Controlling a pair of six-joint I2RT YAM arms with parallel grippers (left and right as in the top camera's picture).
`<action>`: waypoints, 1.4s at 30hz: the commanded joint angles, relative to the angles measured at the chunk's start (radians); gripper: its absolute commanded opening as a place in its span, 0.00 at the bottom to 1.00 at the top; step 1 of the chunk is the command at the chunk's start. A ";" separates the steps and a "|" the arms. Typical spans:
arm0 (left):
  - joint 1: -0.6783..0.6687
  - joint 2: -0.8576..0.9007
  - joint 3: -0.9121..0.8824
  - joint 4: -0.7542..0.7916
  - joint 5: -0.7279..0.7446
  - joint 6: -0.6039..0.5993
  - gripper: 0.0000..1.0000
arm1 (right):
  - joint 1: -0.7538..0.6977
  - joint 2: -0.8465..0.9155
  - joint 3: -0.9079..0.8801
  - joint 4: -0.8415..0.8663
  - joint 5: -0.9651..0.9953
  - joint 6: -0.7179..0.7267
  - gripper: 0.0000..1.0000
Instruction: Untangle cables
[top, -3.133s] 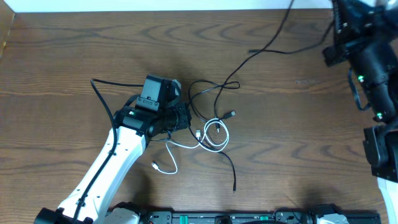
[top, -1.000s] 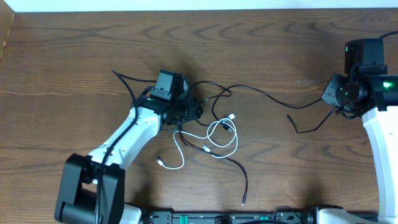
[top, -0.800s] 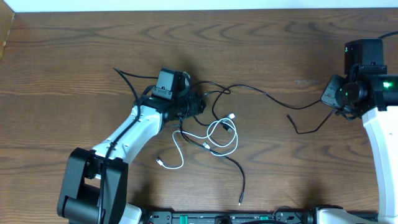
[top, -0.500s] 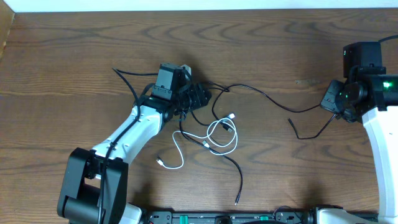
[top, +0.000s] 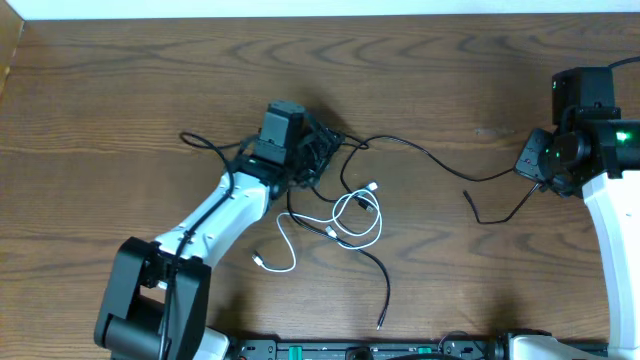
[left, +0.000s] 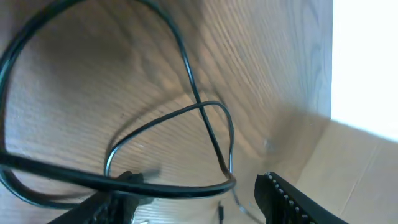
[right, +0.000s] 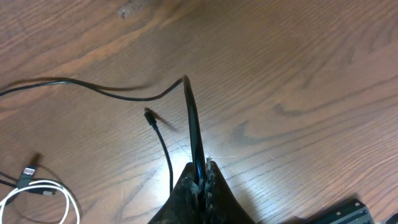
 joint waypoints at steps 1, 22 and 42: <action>-0.064 0.004 -0.006 0.004 -0.223 -0.201 0.63 | -0.005 -0.001 0.001 0.003 -0.006 -0.028 0.01; -0.135 0.002 -0.006 -0.381 -0.517 0.256 0.07 | -0.069 -0.001 0.001 0.017 0.126 -0.058 0.01; -0.076 0.001 -0.006 -0.322 0.188 0.956 0.07 | -0.055 -0.001 -0.005 0.100 -0.586 -0.679 0.68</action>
